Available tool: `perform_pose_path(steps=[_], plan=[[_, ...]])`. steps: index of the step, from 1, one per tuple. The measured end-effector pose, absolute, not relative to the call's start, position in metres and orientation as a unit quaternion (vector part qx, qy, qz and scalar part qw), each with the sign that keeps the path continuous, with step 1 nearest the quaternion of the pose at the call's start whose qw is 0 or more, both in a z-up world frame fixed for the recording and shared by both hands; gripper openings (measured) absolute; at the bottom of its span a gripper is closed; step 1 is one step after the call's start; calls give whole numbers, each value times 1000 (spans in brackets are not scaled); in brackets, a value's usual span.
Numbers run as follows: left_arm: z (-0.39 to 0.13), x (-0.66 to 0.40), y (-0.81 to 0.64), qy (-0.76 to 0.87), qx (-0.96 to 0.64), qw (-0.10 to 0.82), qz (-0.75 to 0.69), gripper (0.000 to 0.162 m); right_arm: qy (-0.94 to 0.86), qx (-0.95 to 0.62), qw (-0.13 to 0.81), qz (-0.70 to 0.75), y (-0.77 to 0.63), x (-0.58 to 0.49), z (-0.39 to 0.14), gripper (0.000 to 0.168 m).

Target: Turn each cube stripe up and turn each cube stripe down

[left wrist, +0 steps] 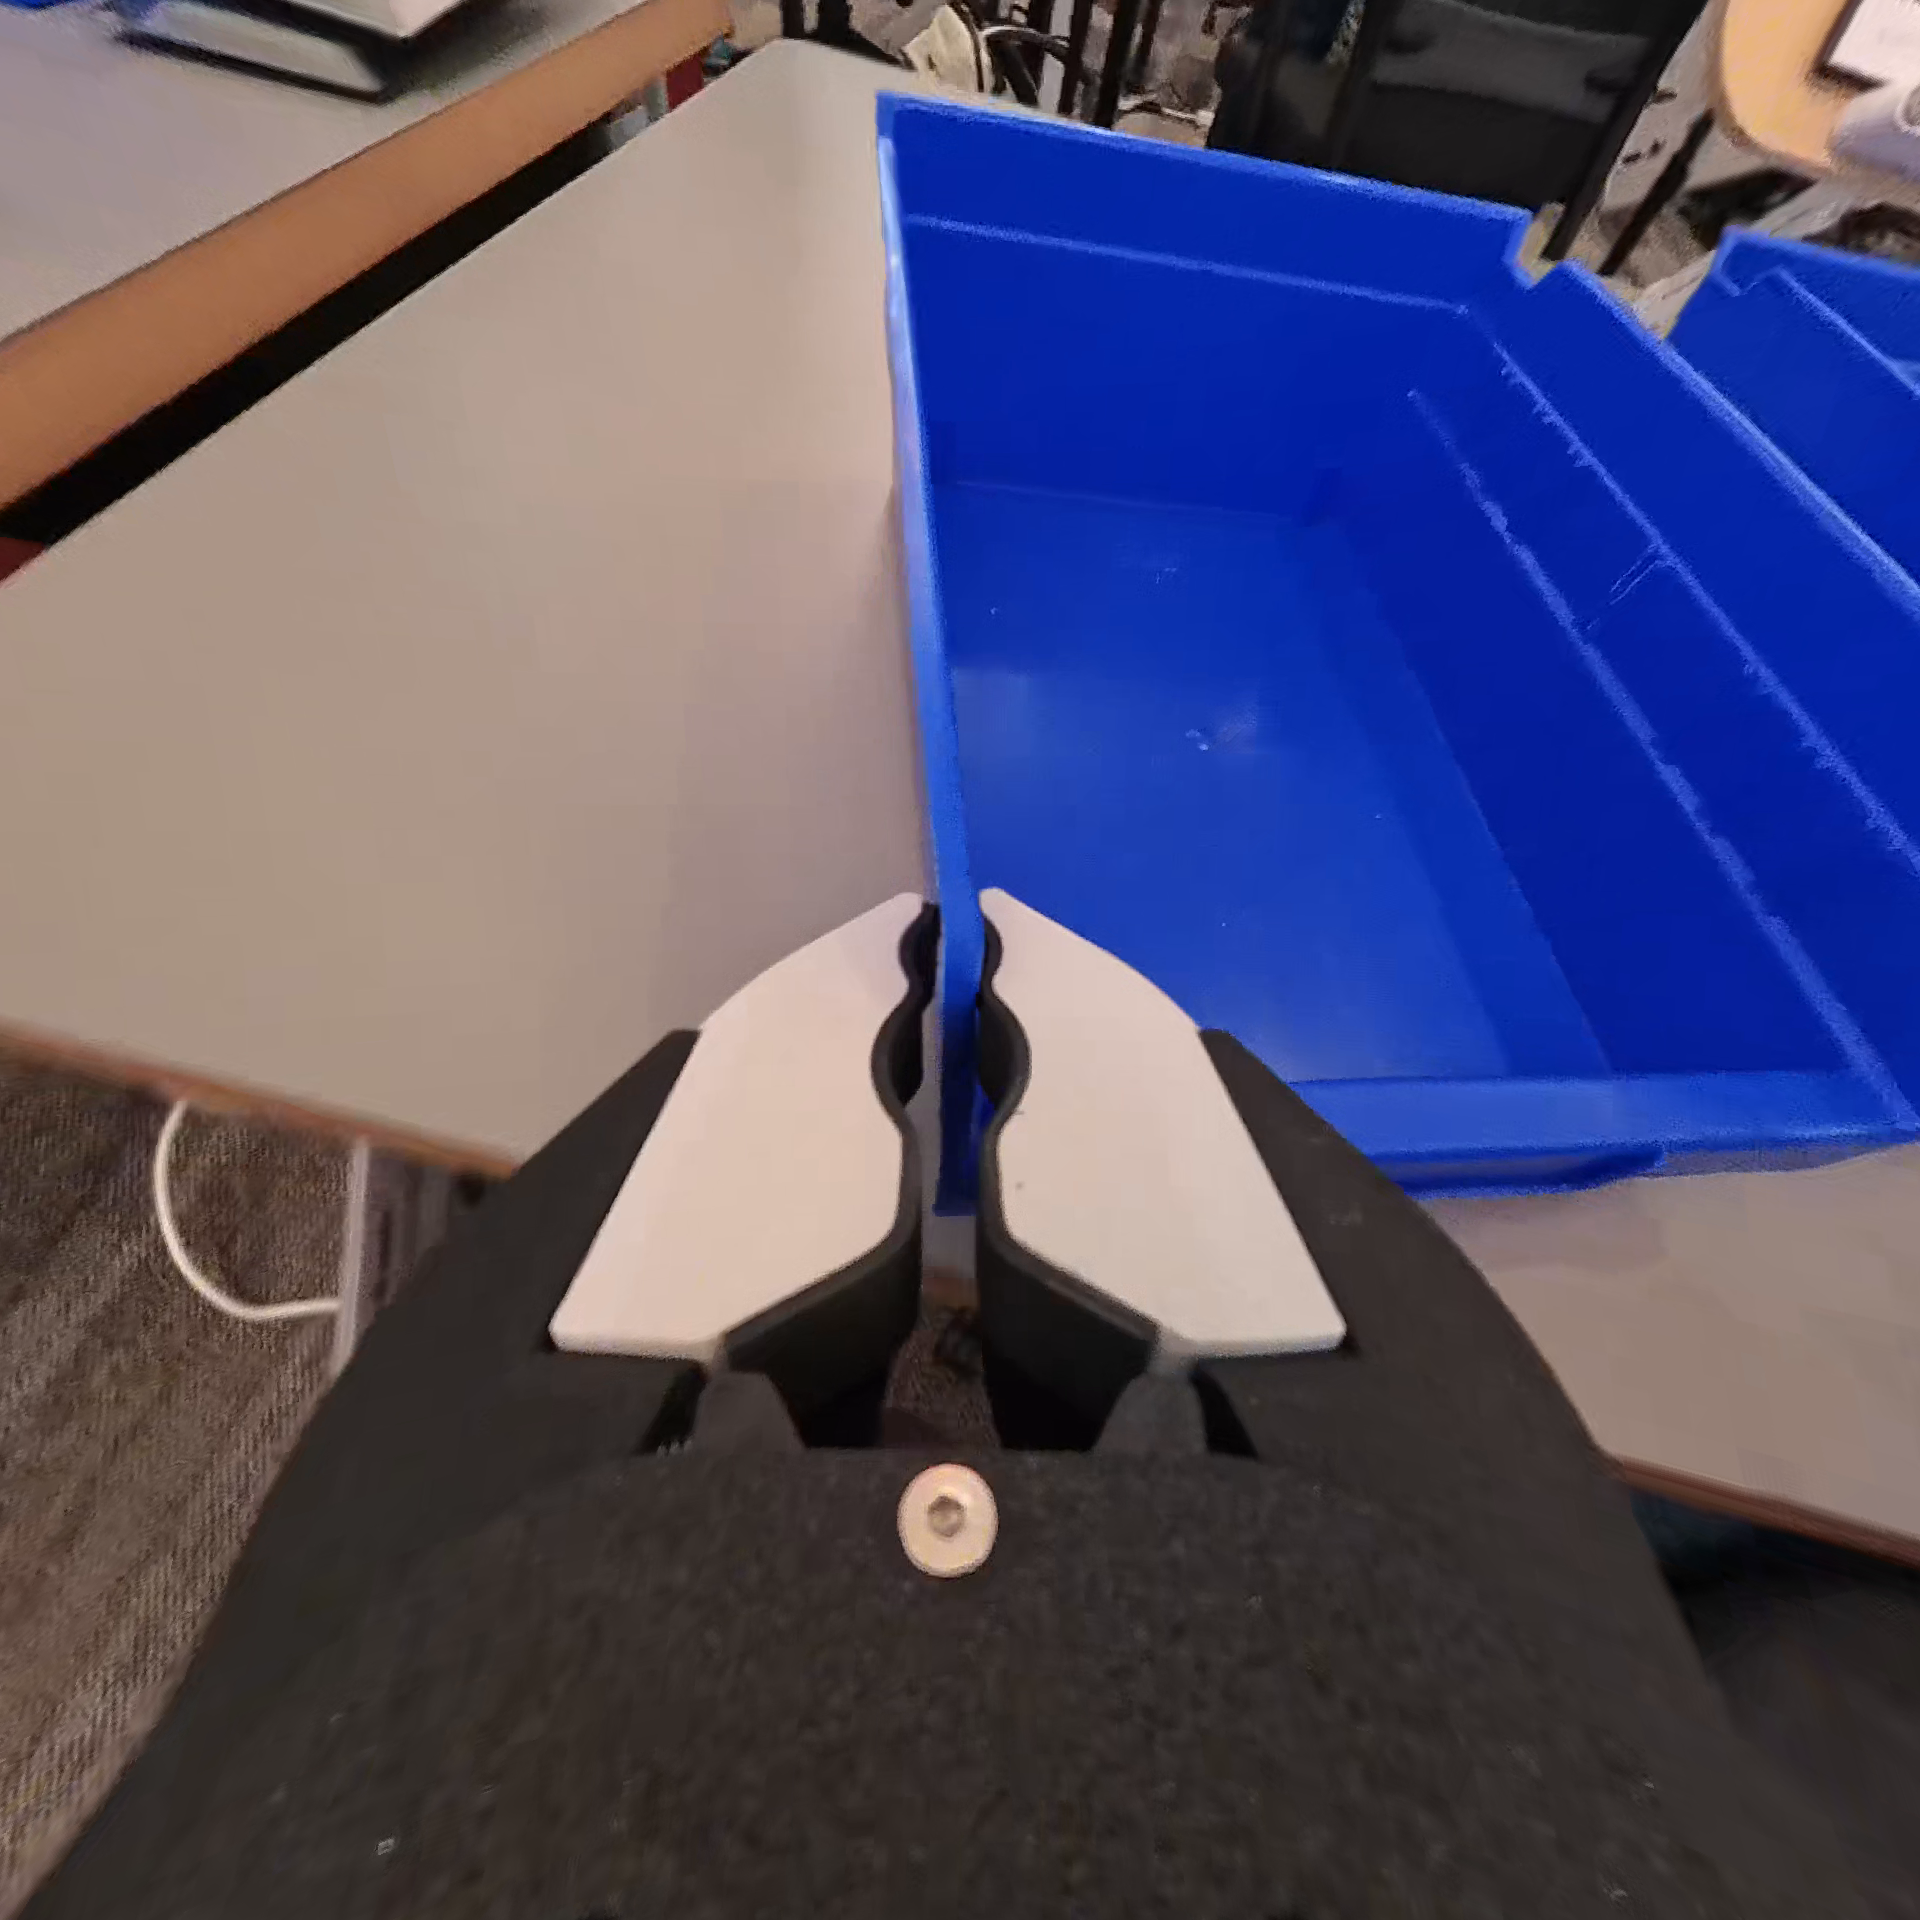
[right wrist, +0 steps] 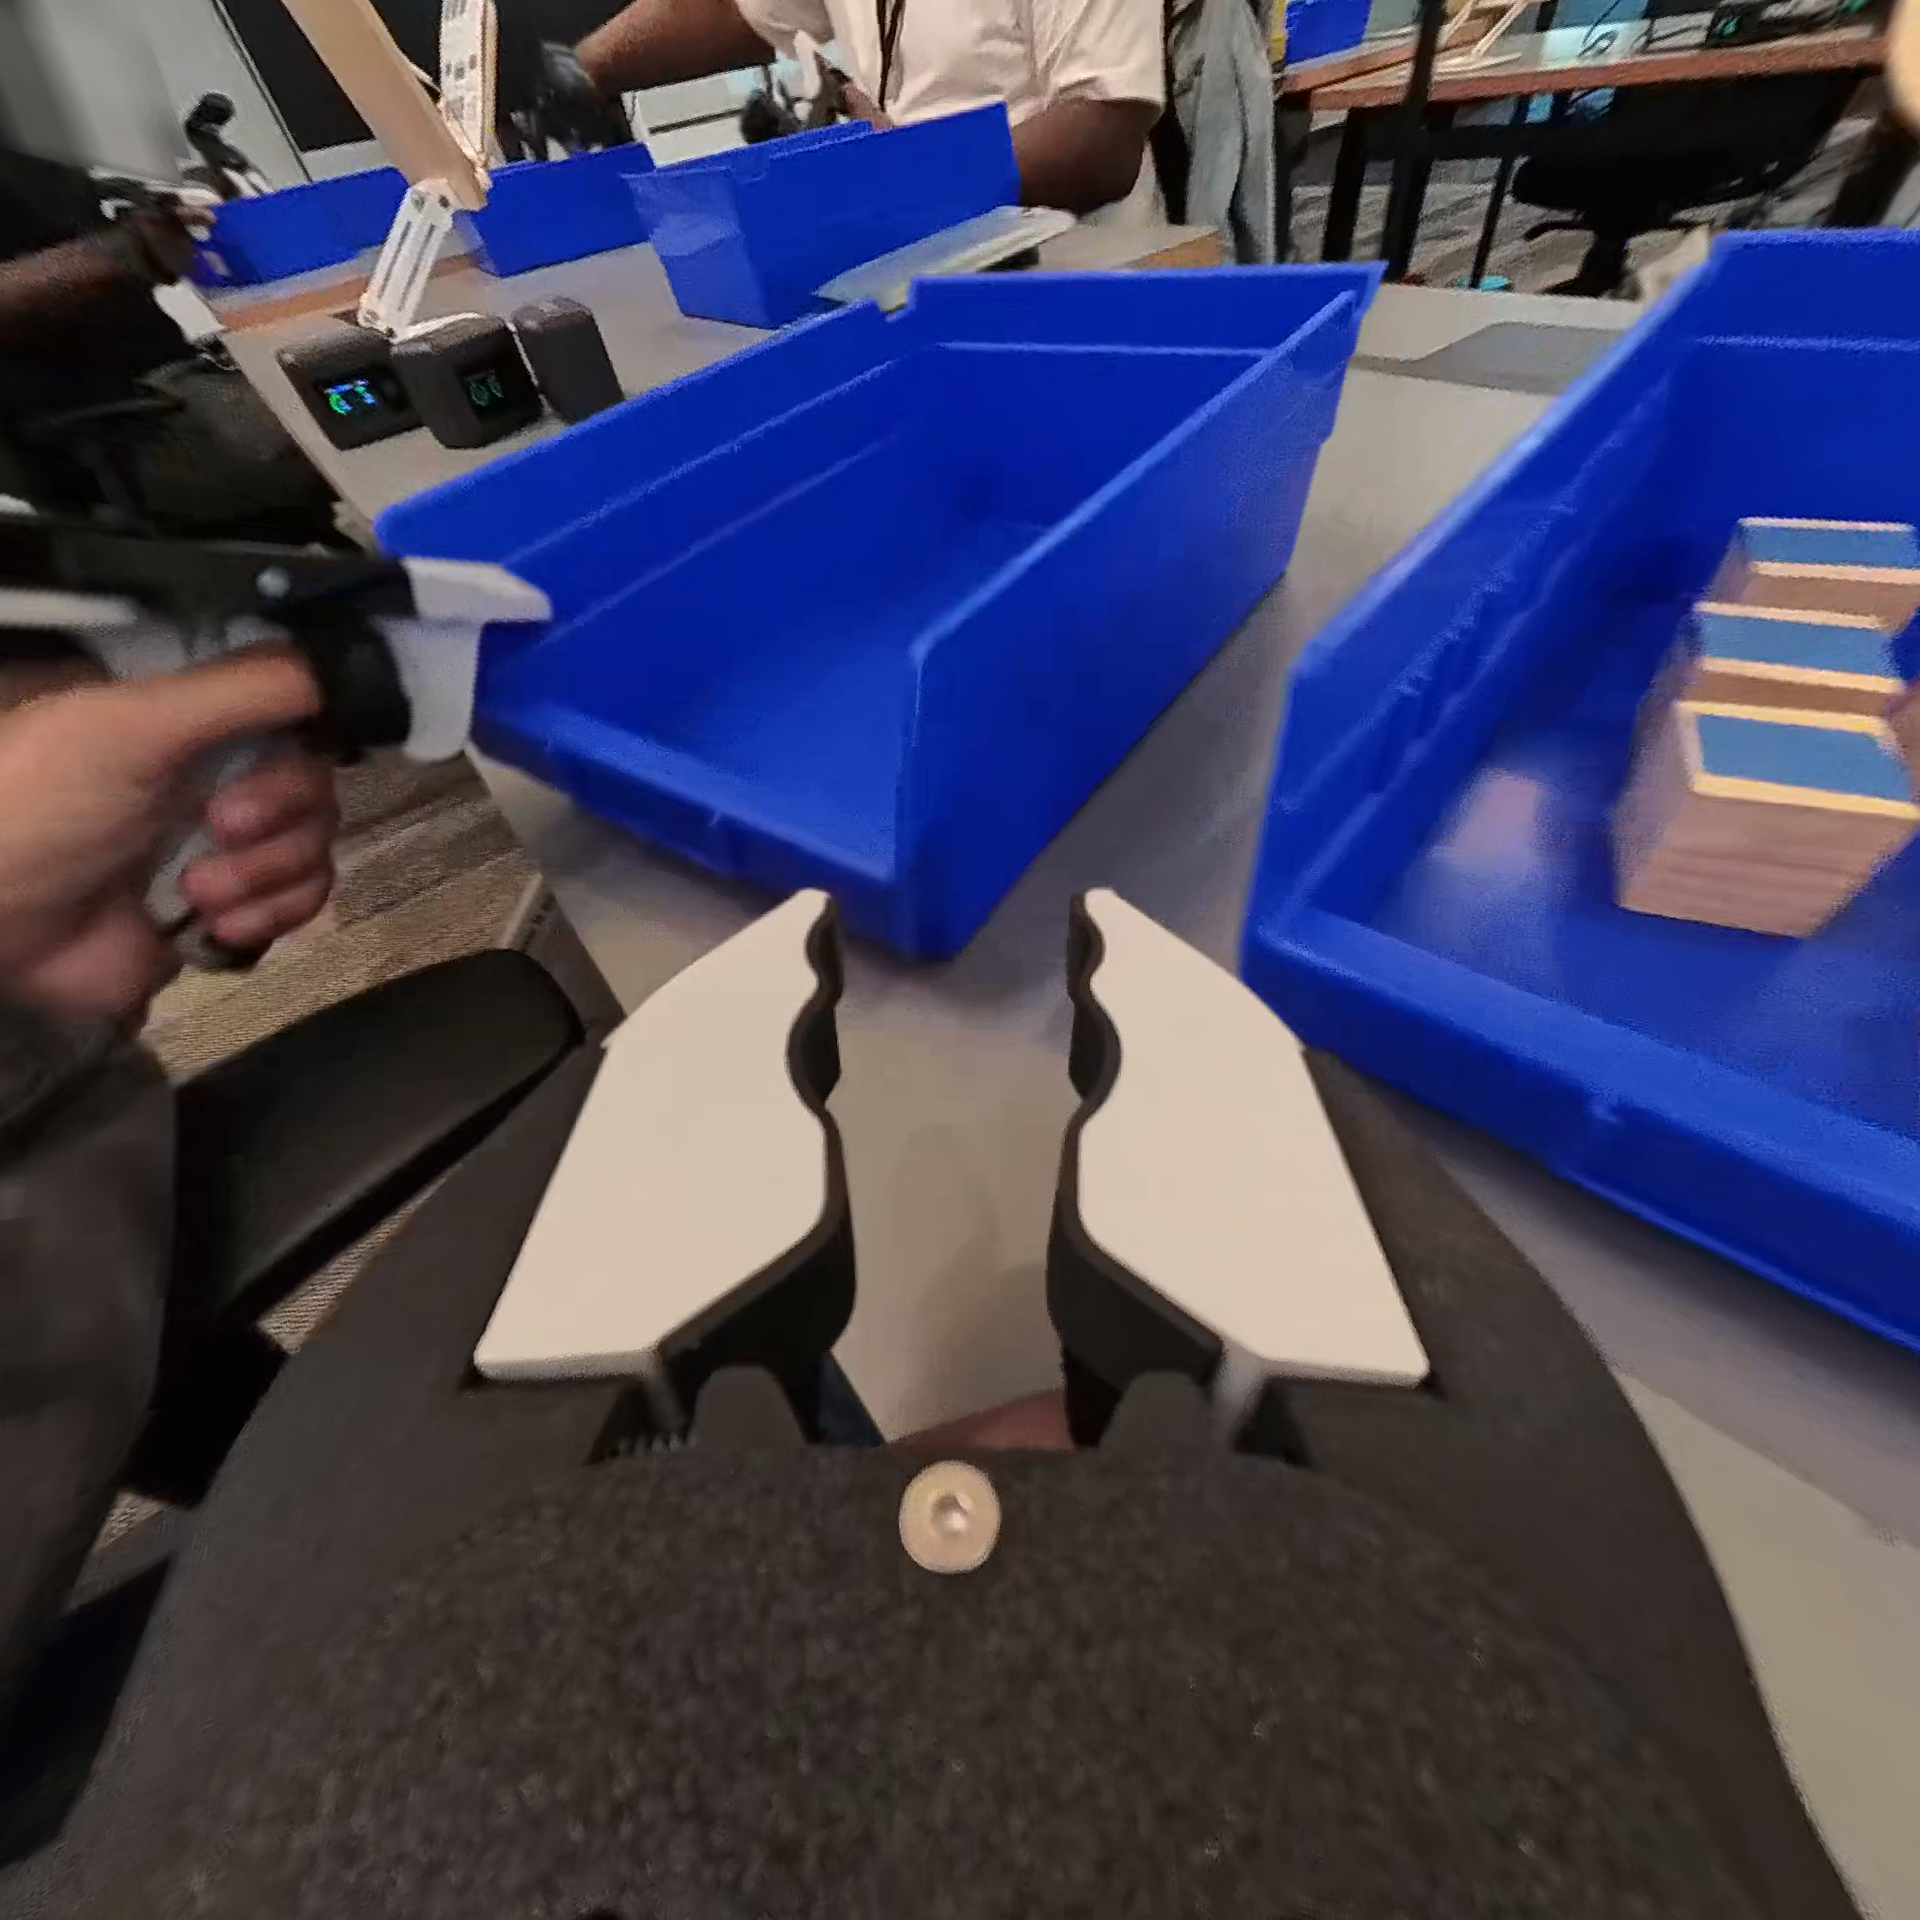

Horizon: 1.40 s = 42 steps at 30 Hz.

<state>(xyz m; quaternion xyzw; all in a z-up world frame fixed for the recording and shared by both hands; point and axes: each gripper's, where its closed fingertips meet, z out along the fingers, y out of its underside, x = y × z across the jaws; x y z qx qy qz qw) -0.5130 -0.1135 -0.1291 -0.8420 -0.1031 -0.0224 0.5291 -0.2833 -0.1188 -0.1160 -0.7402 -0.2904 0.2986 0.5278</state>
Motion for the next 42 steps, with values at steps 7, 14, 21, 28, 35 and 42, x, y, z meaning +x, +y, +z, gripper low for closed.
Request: perform_pose_path(steps=[7, 14, 21, 28, 35, 42], plan=[[-127, -481, -177, -86, -826, 557, 19, 5, -278, -735, 559, 265, -113, -312, -118, 20], [-59, -448, -190, -65, -725, 679, 94, 5, -221, -703, 634, 235, -100, -282, -72, 6], [36, -367, -146, -3, -656, 753, 53, 5, -174, -632, 735, 172, -86, -190, 42, 5], [75, -185, -68, 110, -668, 733, -66, 5, -79, -681, 726, 50, -63, 1, 87, 4], [-1, 6, -24, 164, -728, 650, -145, 6, 22, -779, 626, -14, -46, 192, 16, 4], [-97, 90, -16, 198, -775, 584, -136, 7, 61, -816, 574, 33, -37, 278, -88, 4]])
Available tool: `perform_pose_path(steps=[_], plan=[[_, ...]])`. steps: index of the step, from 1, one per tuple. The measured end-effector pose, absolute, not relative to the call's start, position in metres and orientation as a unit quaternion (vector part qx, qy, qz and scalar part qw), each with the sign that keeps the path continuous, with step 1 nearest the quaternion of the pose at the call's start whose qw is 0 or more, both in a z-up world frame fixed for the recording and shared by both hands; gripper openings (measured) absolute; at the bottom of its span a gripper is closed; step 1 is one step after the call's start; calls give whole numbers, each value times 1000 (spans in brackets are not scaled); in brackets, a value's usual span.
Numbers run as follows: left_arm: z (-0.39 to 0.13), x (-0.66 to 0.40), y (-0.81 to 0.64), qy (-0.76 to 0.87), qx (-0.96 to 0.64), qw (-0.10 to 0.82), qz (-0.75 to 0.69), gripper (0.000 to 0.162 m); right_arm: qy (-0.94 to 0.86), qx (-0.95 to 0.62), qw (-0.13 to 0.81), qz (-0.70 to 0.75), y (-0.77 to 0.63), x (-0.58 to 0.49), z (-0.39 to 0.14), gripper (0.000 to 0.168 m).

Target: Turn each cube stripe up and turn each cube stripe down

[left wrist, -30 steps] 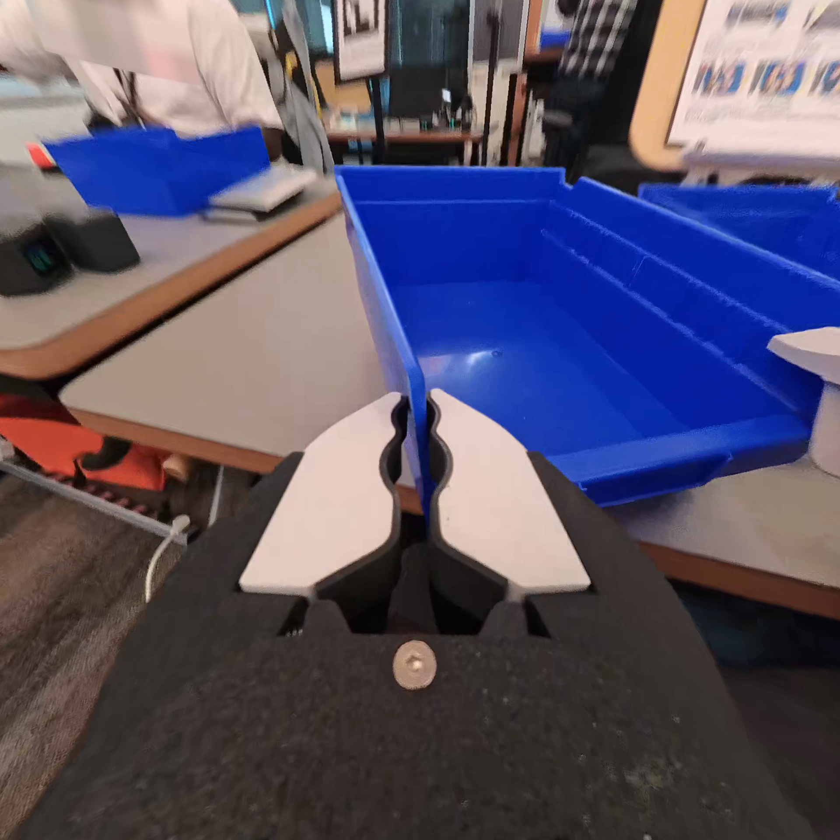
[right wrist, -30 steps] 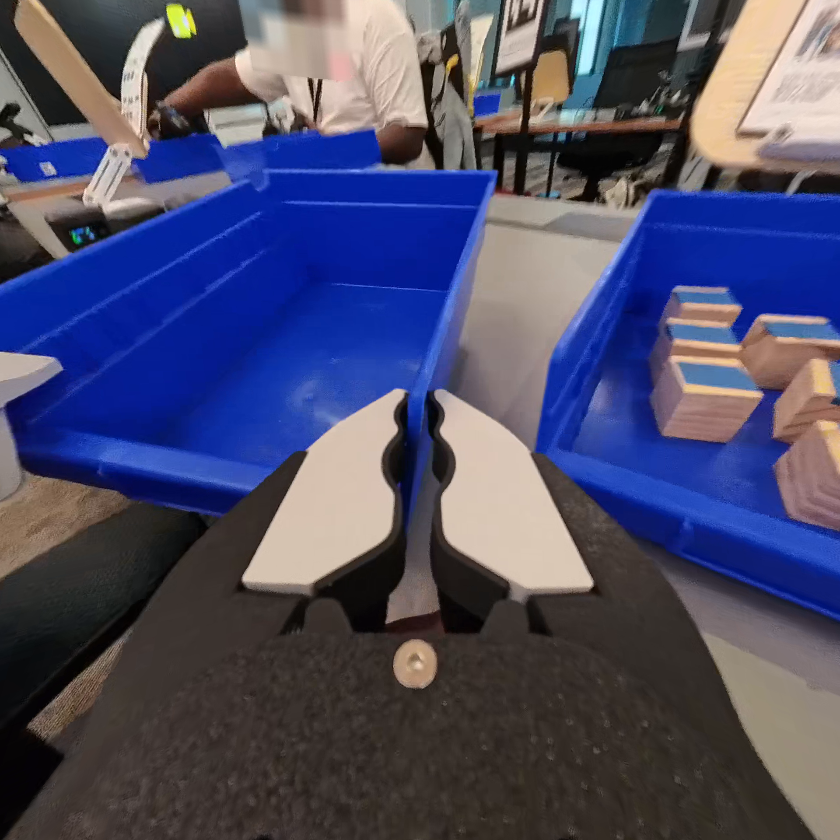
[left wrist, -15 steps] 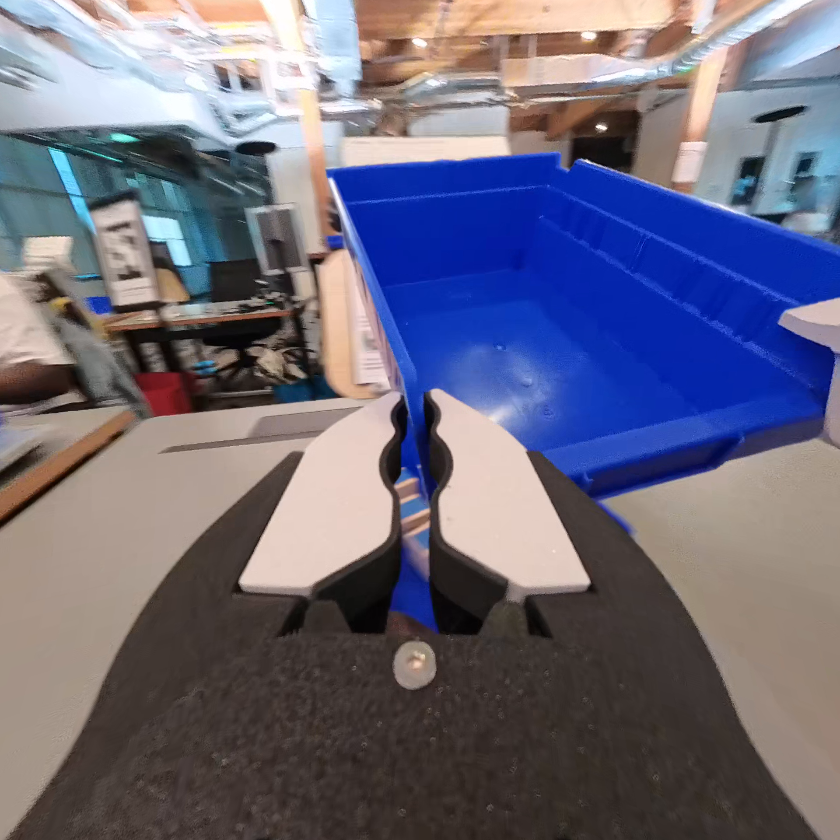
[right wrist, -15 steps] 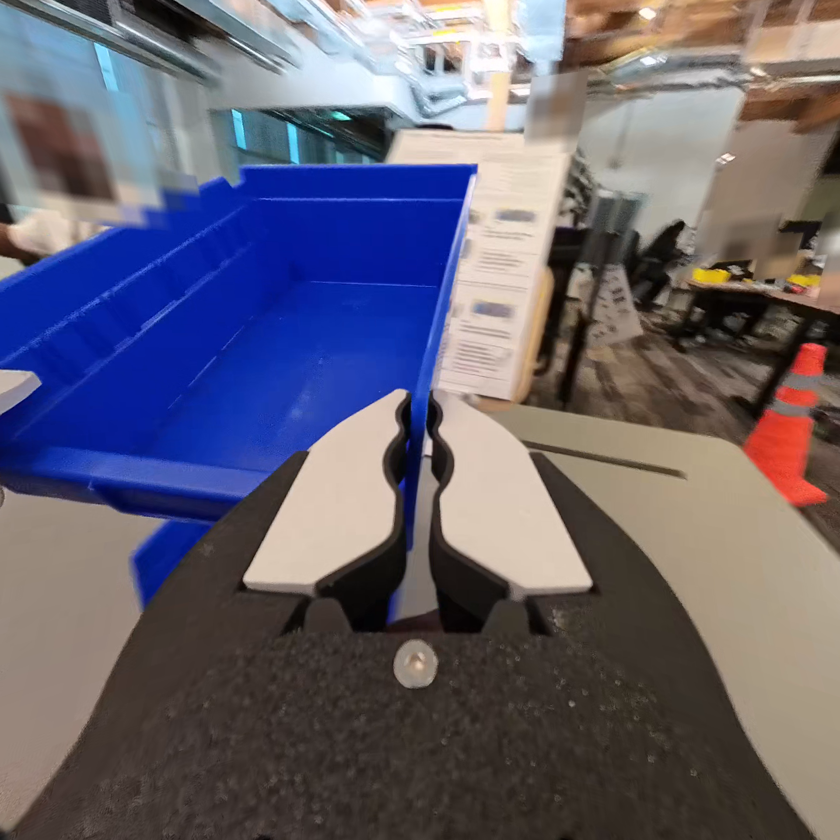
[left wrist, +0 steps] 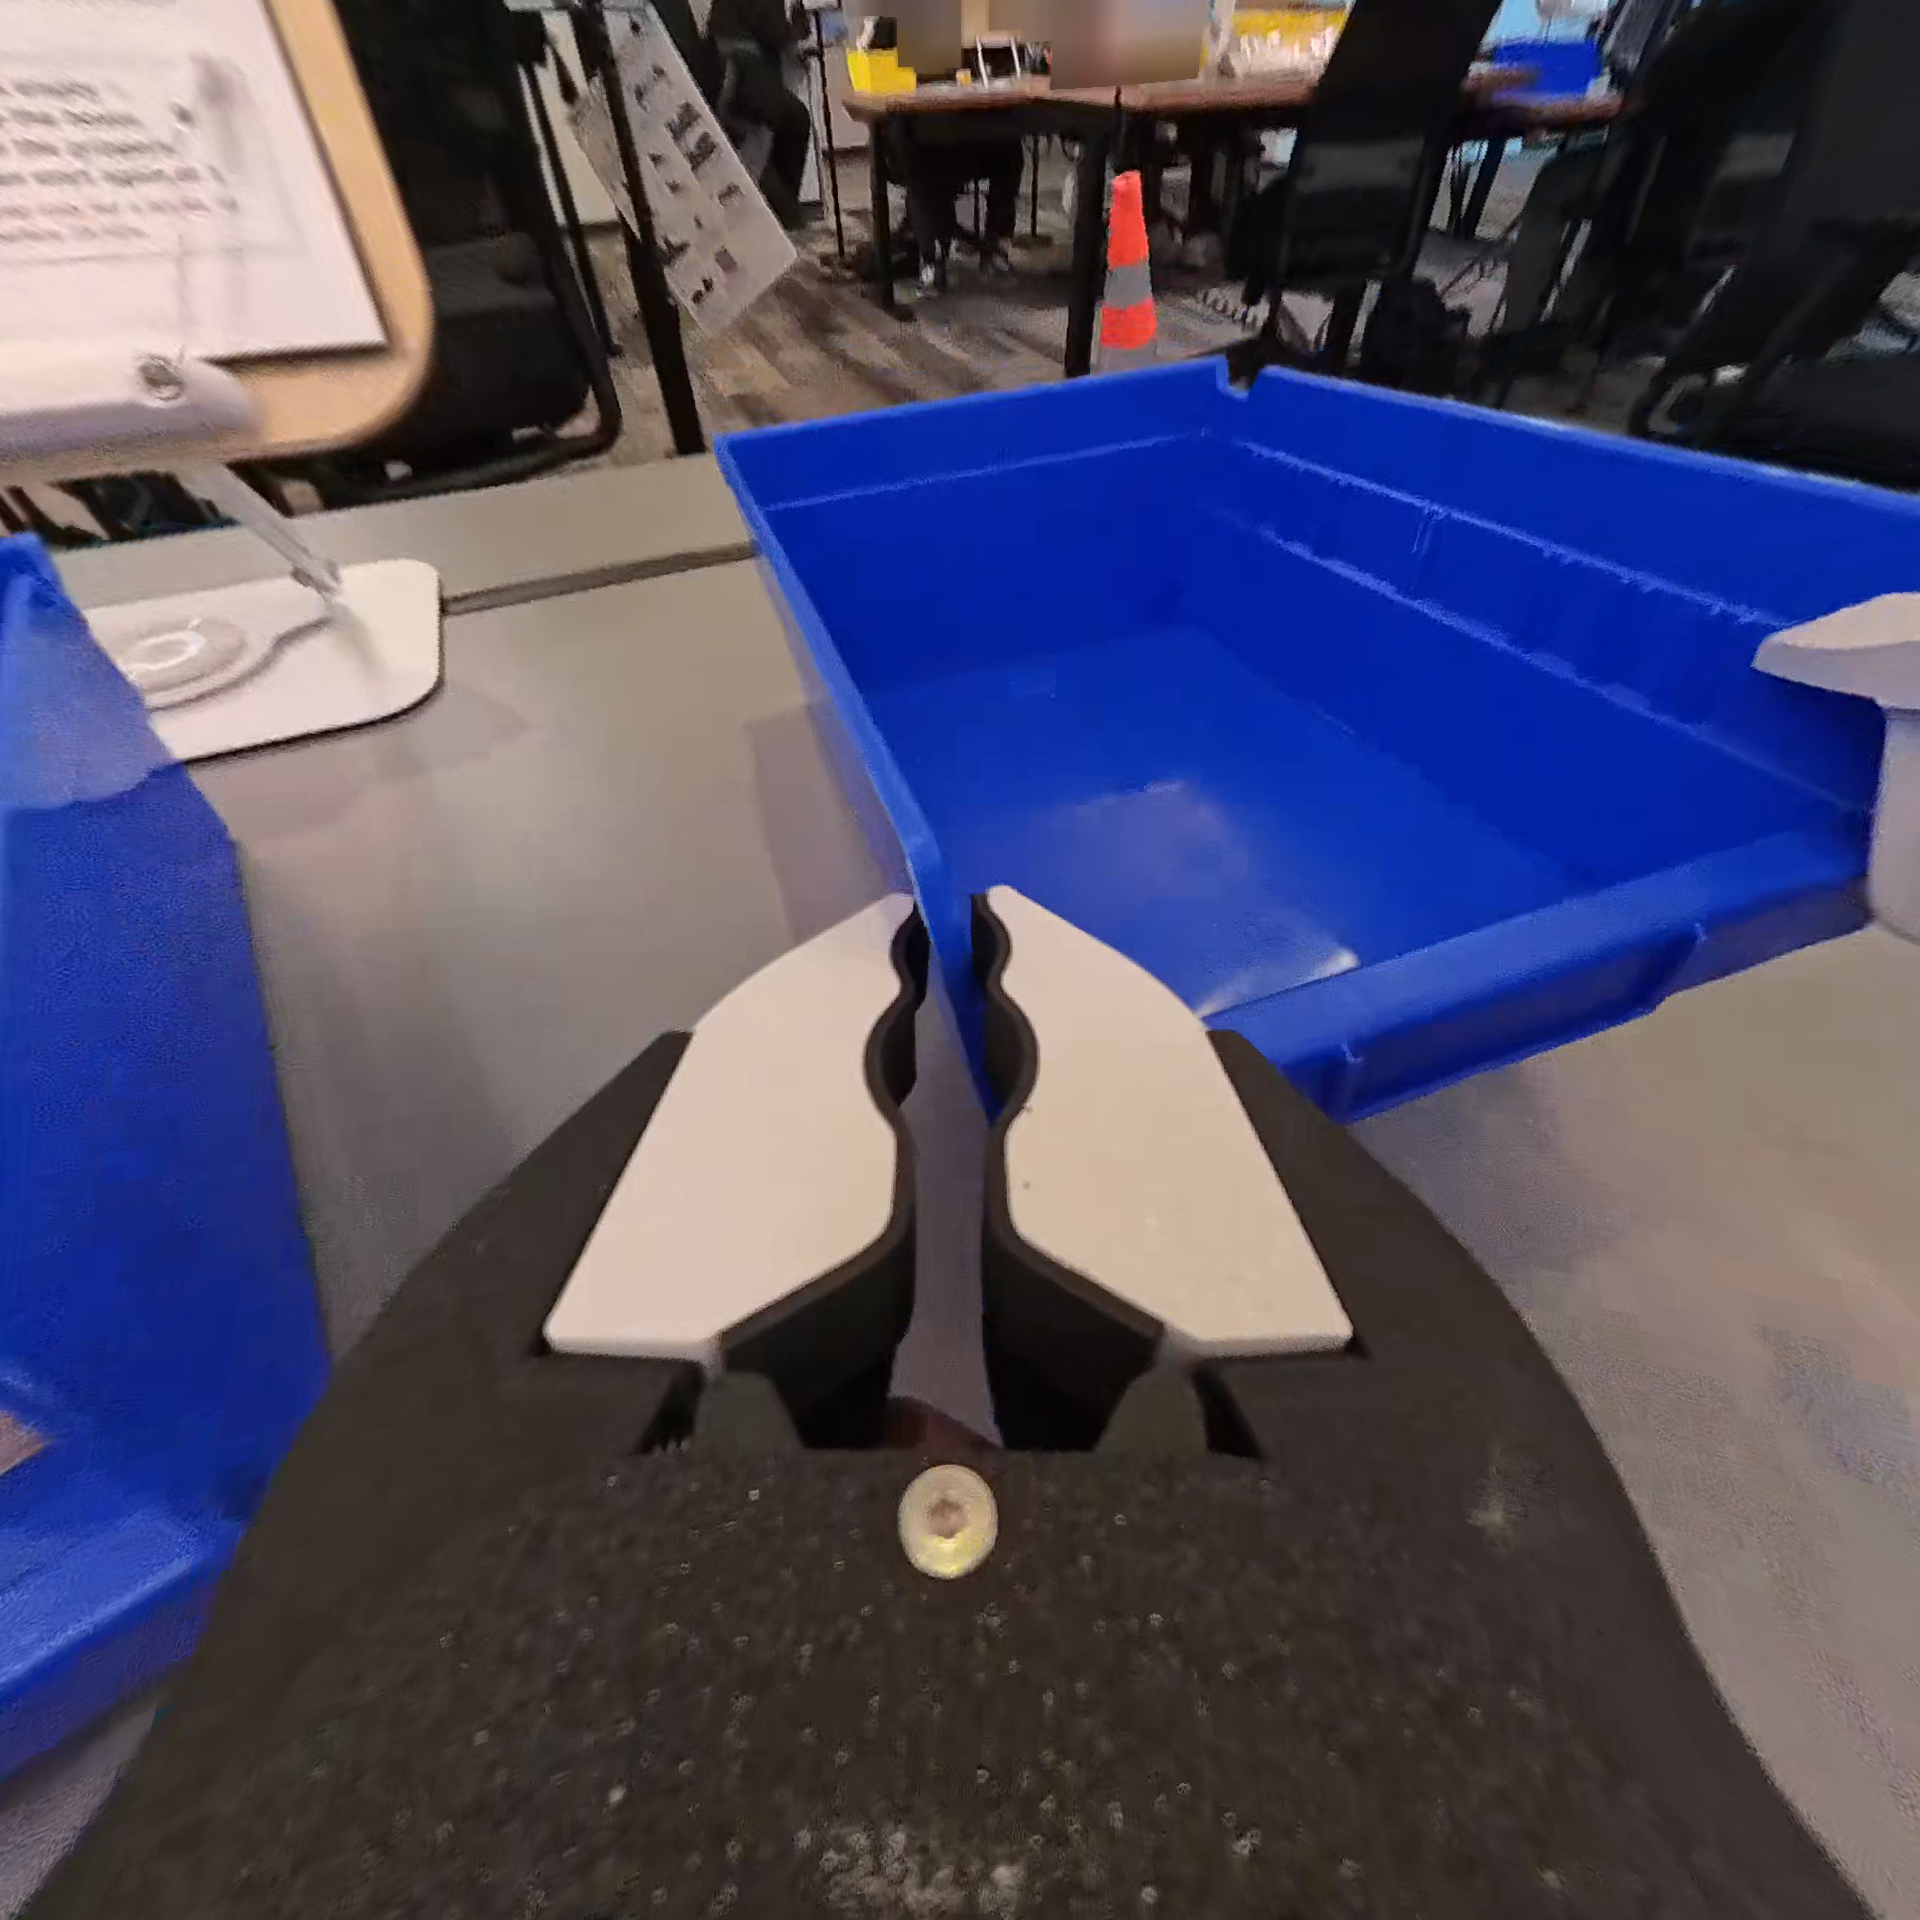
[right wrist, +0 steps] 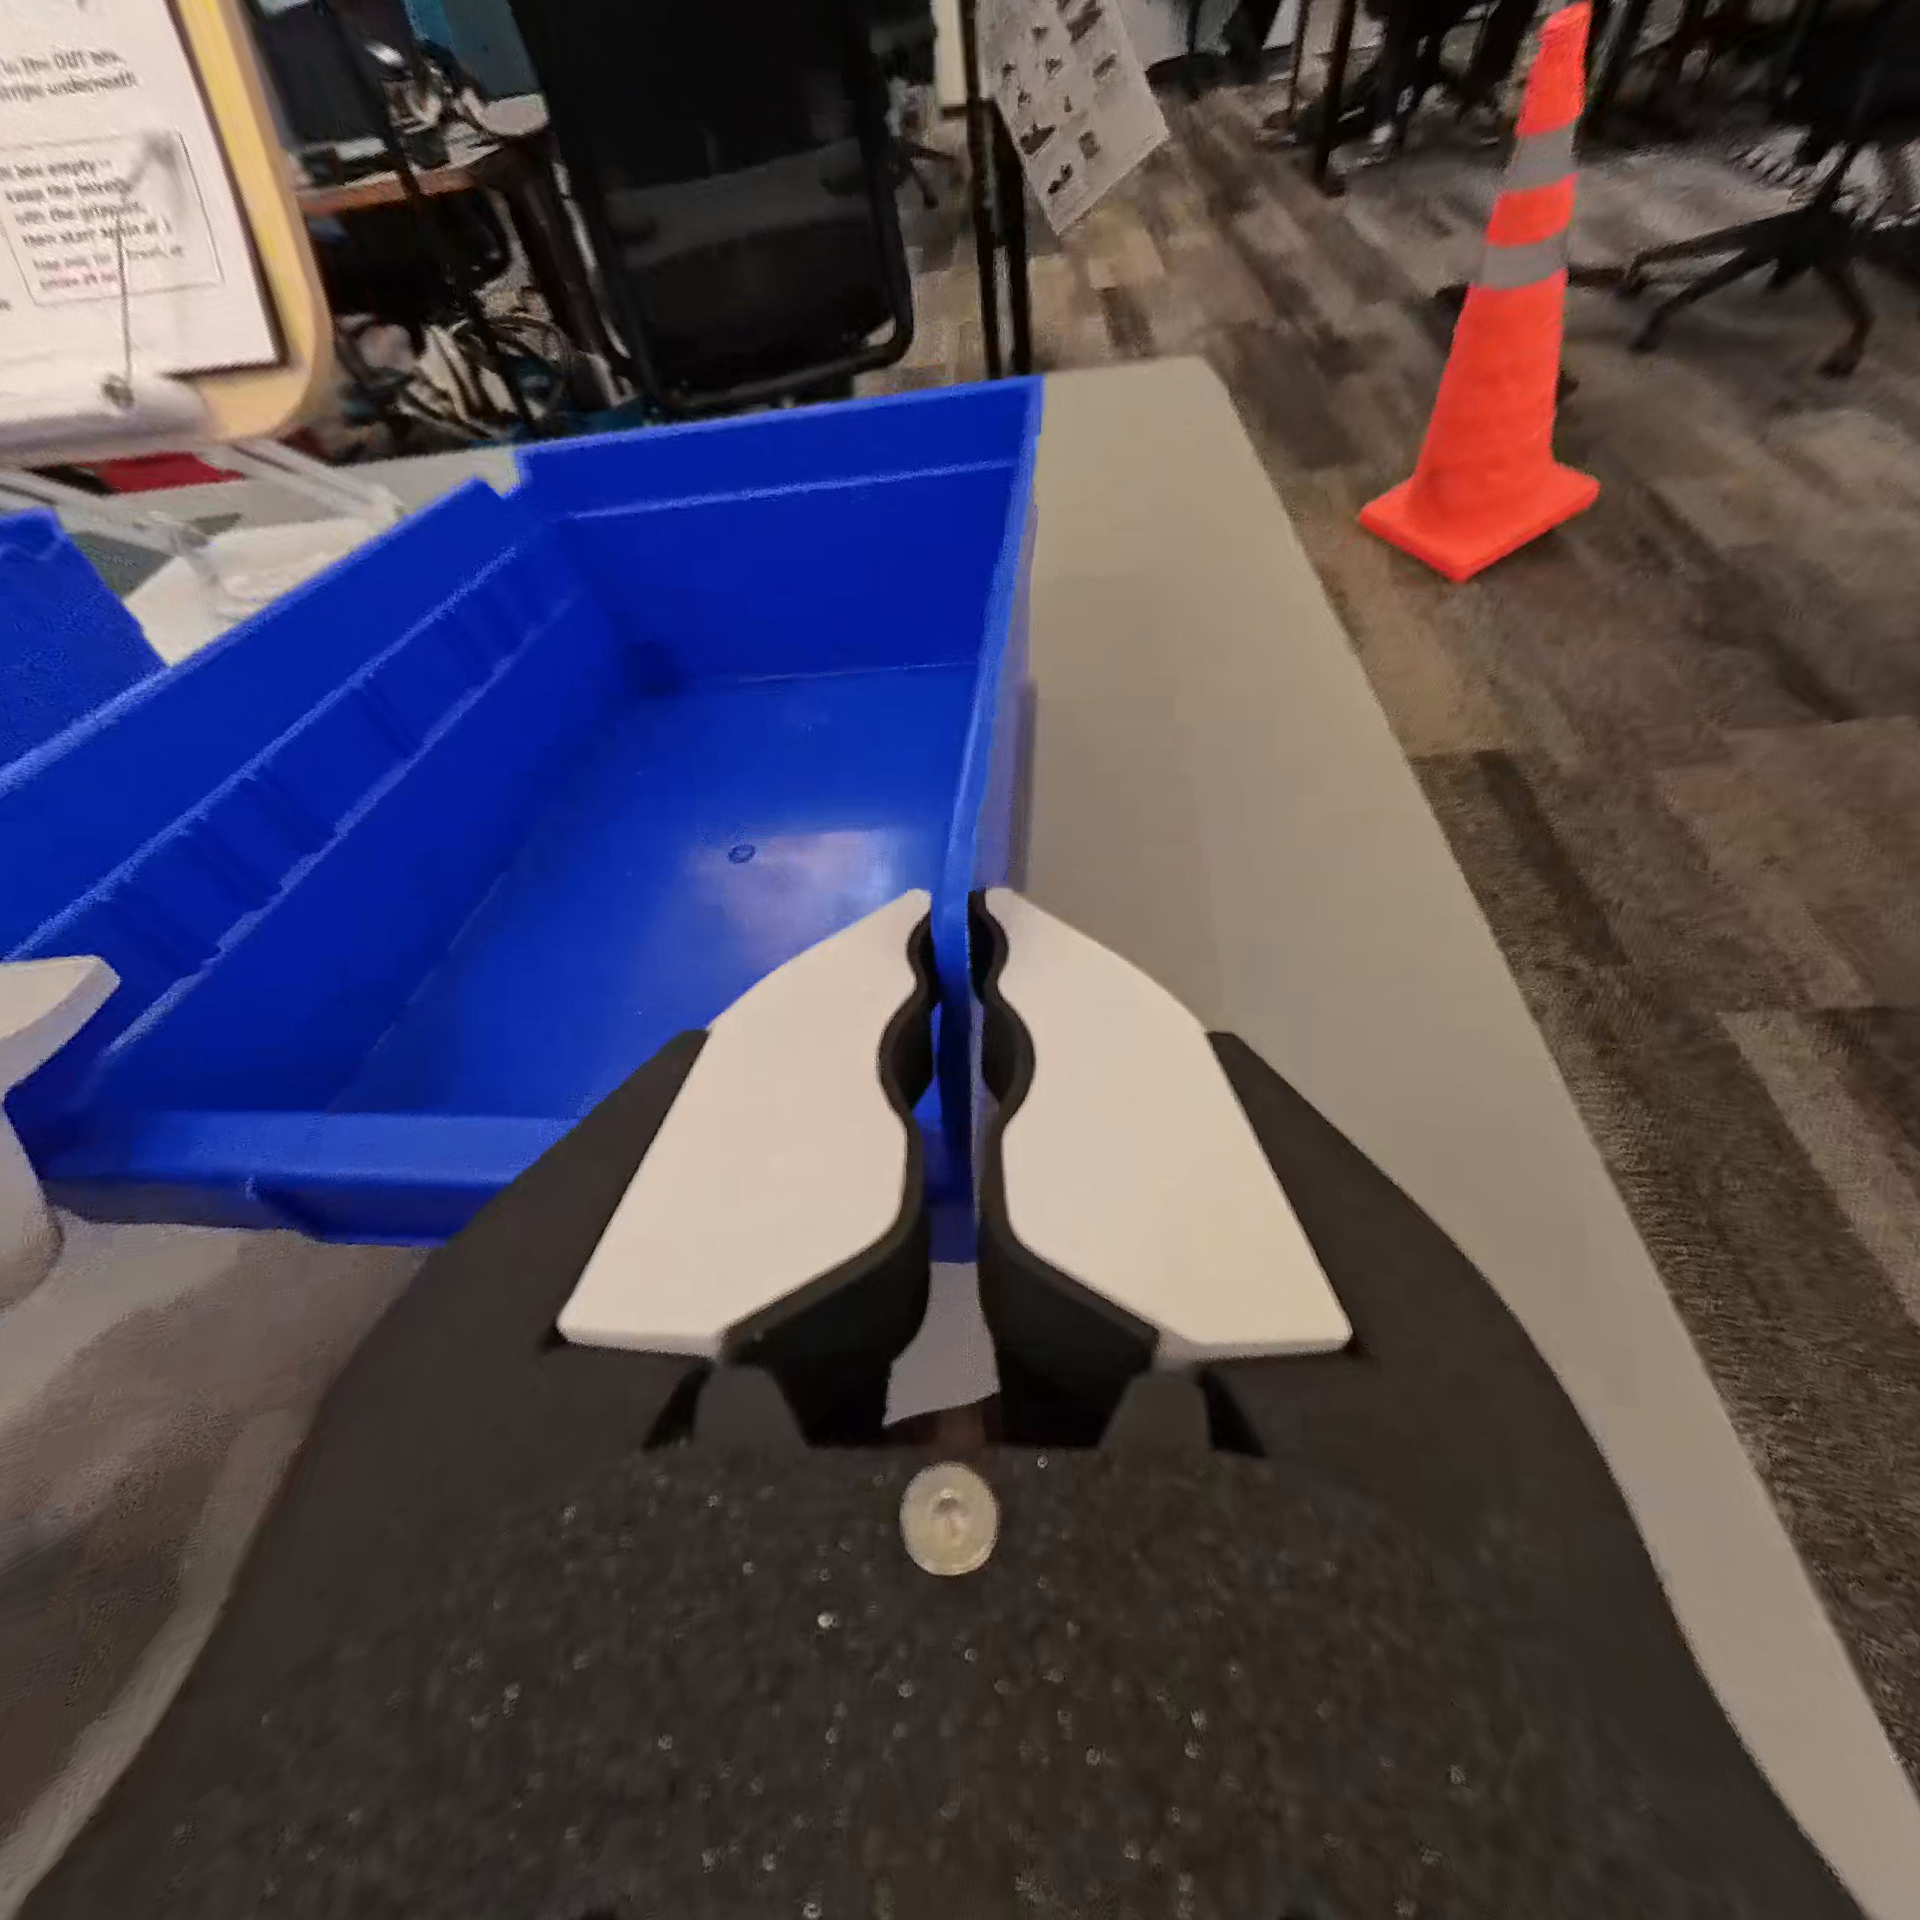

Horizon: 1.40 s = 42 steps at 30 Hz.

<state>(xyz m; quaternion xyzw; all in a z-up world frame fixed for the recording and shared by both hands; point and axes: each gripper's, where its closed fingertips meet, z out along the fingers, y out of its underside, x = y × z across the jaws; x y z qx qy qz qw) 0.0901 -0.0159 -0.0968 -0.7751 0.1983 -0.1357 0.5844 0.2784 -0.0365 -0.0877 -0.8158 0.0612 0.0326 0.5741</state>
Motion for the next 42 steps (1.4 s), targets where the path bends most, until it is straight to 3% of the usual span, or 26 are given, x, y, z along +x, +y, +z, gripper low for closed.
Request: perform_pose_path(steps=[7, 10, 12, 16, 20, 24, 26, 28, 31, 37, 39, 40, 42], plan=[[-126, 120, -33, 255, -785, 535, -182, 16, 97, -811, 574, 60, -40, 309, -120, 3], [-122, 117, -47, 272, -783, 513, -222, 47, 100, -811, 575, 43, -40, 309, -119, 4], [-109, 97, -66, 292, -779, 496, -249, 60, 110, -806, 582, -10, -46, 317, -104, 23], [-70, -4, -81, 280, -764, 533, -231, 58, 44, -779, 622, -58, -45, 276, -45, 40], [-42, -140, -73, 214, -745, 621, -119, 58, -118, -761, 634, 76, -23, 119, -6, 46], [-59, -243, -57, 117, -747, 655, 2, 52, -186, -760, 591, 194, -18, -31, -38, 52], [-79, -253, -45, 96, -771, 630, -2, 53, -174, -789, 563, 176, -12, -61, -76, 56], [-90, -253, -29, 74, -780, 621, -19, 44, -148, -807, 553, 146, -6, -66, -103, 56], [-94, -248, -14, 35, -791, 609, -53, 28, -81, -808, 562, 157, 2, -62, -114, 45], [-118, -245, 5, -6, -832, 548, -89, 33, -81, -799, 570, 173, 15, -77, -116, 35], [-118, -248, 7, -6, -832, 547, -94, 18, -58, -806, 567, 157, 17, -76, -115, 26], [-118, -254, 8, -12, -836, 543, -79, 12, -38, -812, 562, 154, 16, -72, -115, 11], [-118, -262, 8, -9, -842, 536, -59, 4, -31, -814, 561, 147, 13, -75, -115, 6]])
